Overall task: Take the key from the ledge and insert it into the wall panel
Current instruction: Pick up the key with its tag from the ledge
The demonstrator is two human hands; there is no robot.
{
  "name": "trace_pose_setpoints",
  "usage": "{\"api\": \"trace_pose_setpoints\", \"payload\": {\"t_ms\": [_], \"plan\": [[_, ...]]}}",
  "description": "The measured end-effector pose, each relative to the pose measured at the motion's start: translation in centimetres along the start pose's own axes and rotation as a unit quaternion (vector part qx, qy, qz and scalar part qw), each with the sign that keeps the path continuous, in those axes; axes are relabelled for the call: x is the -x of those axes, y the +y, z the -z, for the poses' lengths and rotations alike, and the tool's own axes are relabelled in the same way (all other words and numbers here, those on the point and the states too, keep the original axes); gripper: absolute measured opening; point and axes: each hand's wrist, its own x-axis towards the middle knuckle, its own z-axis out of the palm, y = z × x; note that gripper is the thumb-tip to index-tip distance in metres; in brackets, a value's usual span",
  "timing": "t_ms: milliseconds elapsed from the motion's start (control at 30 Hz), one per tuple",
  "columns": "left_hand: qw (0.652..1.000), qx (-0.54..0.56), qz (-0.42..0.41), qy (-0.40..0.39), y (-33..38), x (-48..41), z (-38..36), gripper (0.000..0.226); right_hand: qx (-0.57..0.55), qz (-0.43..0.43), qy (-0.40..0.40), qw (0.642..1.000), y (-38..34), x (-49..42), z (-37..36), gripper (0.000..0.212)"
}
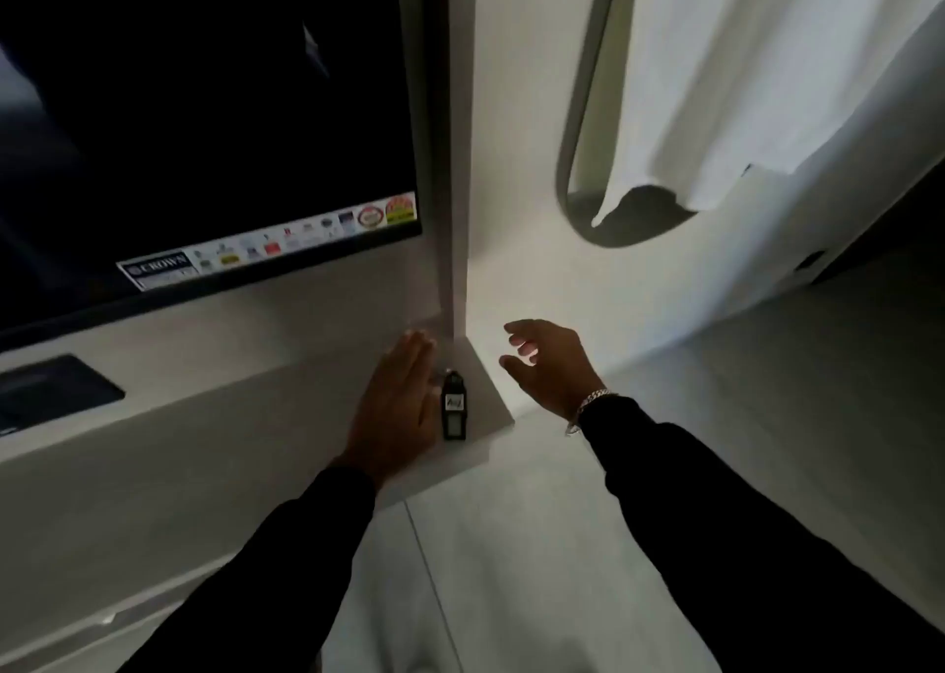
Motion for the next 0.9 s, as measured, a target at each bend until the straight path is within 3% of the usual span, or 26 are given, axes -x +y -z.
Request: {"api": "trace_pose_setpoints", "payload": {"t_ms": [167,233,333,767,900], "plan": [[0.988,-0.041,0.119,-0.088,-2.7,2.8,-4.3,0.067,0.019,-0.087,-0.084,0.993,2.0,-0.7,-6.5,0.028],[0.984,-0.088,0.115,-0.103,-3.3,3.1,-5.3,0.066,0.048,-0.101,-0.094,0.989,2.4,-1.2,-8.4,0.019],[0.982,-0.119,0.116,-0.095,-3.6,2.9,-6.1,0.069,0.080,-0.111,-0.094,0.986,2.2,-1.9,-10.0,0.033],[0.978,-0.100,0.131,-0.127,-3.8,2.4,-6.3,0.073,-0.011,-0.235,-0.092,0.968,1.7,-3.5,-10.0,0.033],[0.978,-0.077,0.142,-0.134,-3.5,2.3,-5.6,0.073,-0.110,-0.283,-0.078,0.950,2.7,-2.0,-7.6,0.032]]}}
